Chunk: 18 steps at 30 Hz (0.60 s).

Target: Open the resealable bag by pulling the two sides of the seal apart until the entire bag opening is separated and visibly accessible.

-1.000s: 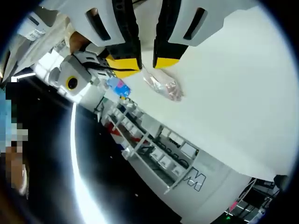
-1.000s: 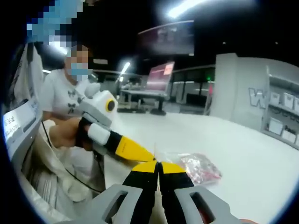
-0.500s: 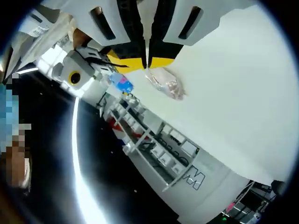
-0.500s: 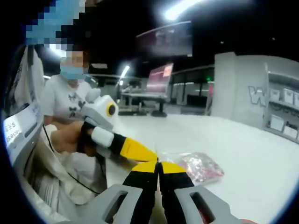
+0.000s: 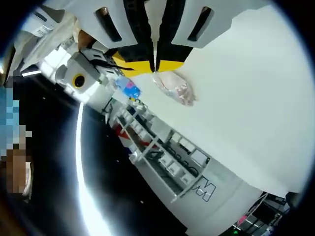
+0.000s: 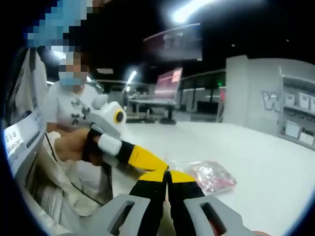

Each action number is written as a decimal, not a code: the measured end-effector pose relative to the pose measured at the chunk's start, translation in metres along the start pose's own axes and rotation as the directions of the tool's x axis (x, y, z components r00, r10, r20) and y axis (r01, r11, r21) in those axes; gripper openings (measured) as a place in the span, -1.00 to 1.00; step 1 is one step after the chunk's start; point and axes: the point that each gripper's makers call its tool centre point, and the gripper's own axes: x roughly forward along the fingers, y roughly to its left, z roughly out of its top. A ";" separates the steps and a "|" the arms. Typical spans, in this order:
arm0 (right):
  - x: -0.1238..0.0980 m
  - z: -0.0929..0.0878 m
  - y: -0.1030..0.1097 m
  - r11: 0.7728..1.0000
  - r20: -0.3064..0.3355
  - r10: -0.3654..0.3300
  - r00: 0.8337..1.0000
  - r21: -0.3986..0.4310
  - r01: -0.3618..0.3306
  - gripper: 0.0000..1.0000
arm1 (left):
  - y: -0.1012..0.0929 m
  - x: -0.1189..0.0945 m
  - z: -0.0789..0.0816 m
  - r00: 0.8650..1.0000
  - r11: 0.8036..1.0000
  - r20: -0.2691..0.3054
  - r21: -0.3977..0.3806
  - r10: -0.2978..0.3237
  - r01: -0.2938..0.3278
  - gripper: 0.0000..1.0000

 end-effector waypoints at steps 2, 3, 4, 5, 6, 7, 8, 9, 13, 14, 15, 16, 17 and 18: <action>0.000 0.000 0.000 1.000 -0.002 -0.002 1.000 0.000 0.002 -1.00 | -0.001 0.000 0.000 1.000 1.000 0.001 0.004 -0.001 0.001 -0.98; 0.000 0.000 0.000 1.000 -0.002 -0.004 1.000 0.000 0.004 -1.00 | -0.002 0.001 0.000 1.000 1.000 0.001 0.007 -0.003 0.003 -0.98; 0.000 0.000 0.000 1.000 -0.001 -0.004 1.000 0.000 0.004 -1.00 | -0.002 0.001 0.001 1.000 1.000 0.007 0.014 -0.008 0.008 -0.98; -0.001 0.000 0.000 1.000 0.001 -0.005 1.000 0.001 0.005 -1.00 | -0.002 0.001 0.002 1.000 1.000 0.019 0.024 -0.016 0.015 -0.99; -0.001 0.001 -0.001 1.000 0.005 -0.008 1.000 0.001 0.008 -1.00 | -0.002 0.001 0.003 1.000 1.000 0.021 0.021 -0.017 0.016 -0.99; -0.001 0.001 -0.001 1.000 0.009 -0.012 1.000 0.003 0.012 -1.00 | -0.002 0.002 0.004 1.000 1.000 0.024 0.022 -0.018 0.017 -0.99; -0.001 0.002 -0.003 1.000 0.011 -0.017 1.000 0.007 0.017 -1.00 | -0.002 0.002 0.004 1.000 1.000 0.025 0.020 -0.019 0.019 -0.99; -0.001 0.002 -0.004 1.000 0.013 -0.026 1.000 0.009 0.026 -1.00 | -0.002 0.001 0.004 0.999 1.000 0.025 0.019 -0.020 0.020 -0.99; -0.002 0.003 -0.006 0.999 0.023 -0.041 0.999 0.024 0.040 -1.00 | -0.003 0.003 0.005 1.000 1.000 0.019 0.023 -0.022 0.021 -0.99; -0.001 0.003 -0.007 0.999 0.024 -0.044 0.999 0.025 0.043 -1.00 | -0.003 0.003 0.005 1.000 1.000 0.017 0.023 -0.021 0.021 -0.99; -0.001 0.003 -0.007 0.999 0.024 -0.046 0.999 0.024 0.045 -1.00 | -0.003 0.003 0.005 1.000 1.000 0.017 0.024 -0.021 0.021 -0.99; -0.001 0.003 -0.007 0.999 0.024 -0.047 0.999 0.026 0.046 -1.00 | -0.003 0.003 0.005 1.000 0.999 0.017 0.024 -0.021 0.021 -0.99; -0.001 0.003 -0.007 0.999 0.027 -0.045 0.999 0.023 0.045 -1.00 | -0.003 0.003 0.005 1.000 0.999 0.018 0.025 -0.021 0.021 -0.99; -0.001 0.003 -0.007 0.999 0.029 -0.048 0.998 0.026 0.047 -1.00 | -0.003 0.003 0.005 1.000 0.999 0.018 0.025 -0.021 0.021 -0.99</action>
